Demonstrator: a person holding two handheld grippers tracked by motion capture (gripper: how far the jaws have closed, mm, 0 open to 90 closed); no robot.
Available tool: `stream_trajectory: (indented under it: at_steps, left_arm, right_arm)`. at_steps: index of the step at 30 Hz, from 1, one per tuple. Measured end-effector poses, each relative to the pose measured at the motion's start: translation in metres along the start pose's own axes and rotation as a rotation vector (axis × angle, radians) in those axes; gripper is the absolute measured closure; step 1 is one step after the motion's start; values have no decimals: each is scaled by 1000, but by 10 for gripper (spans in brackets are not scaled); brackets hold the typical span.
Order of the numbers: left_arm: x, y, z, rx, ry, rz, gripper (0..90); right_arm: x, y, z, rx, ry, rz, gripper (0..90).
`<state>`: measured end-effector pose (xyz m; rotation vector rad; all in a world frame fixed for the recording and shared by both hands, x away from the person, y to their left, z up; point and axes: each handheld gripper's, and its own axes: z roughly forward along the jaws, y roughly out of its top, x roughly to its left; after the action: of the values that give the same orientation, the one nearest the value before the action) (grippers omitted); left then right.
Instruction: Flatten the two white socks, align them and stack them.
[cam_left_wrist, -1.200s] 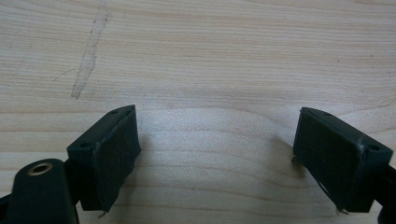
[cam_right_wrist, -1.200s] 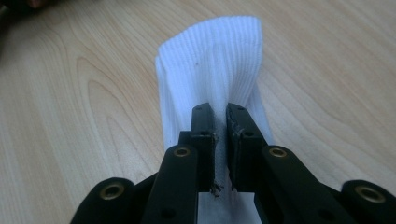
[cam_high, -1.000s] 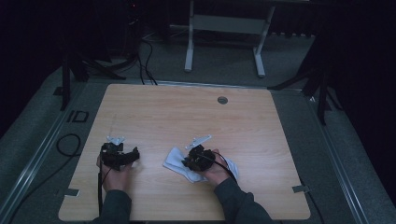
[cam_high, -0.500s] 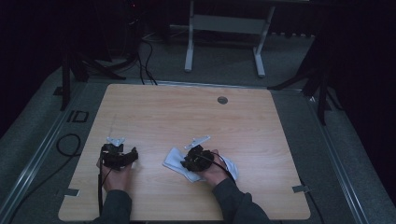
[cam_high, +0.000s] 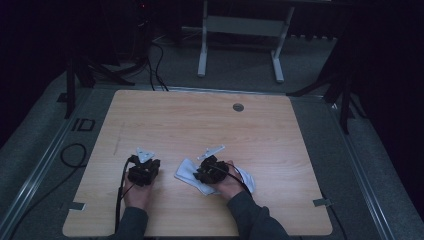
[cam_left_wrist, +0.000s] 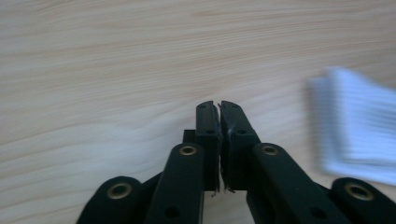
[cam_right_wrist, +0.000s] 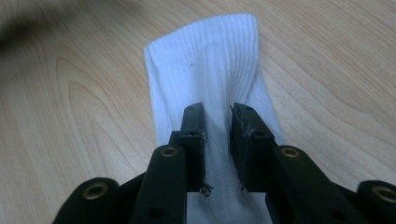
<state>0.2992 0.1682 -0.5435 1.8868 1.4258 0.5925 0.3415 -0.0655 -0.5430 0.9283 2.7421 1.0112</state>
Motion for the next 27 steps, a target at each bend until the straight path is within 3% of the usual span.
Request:
stream_trajectory:
  at_steps: [7, 10, 12, 19, 27]
  left_arm:
    - [-39, 6, 10, 9, -119, 106, 893]
    - [-51, 7, 15, 22, -135, 145, 893]
    - [-54, 5, 20, 46, -123, 168, 893]
    - [-55, 3, 23, 69, -122, 164, 897]
    - [-55, 2, 23, 81, -123, 167, 899]
  right_arm:
    - [0, 0, 1, 0, 5, 0, 744]
    - [0, 0, 1, 1, 7, 1, 741]
    - [-1, 0, 1, 0, 10, -3, 732]
    - [-1, 0, -10, -17, 33, -17, 654]
    - [-5, -3, -36, -37, -9, -34, 635]
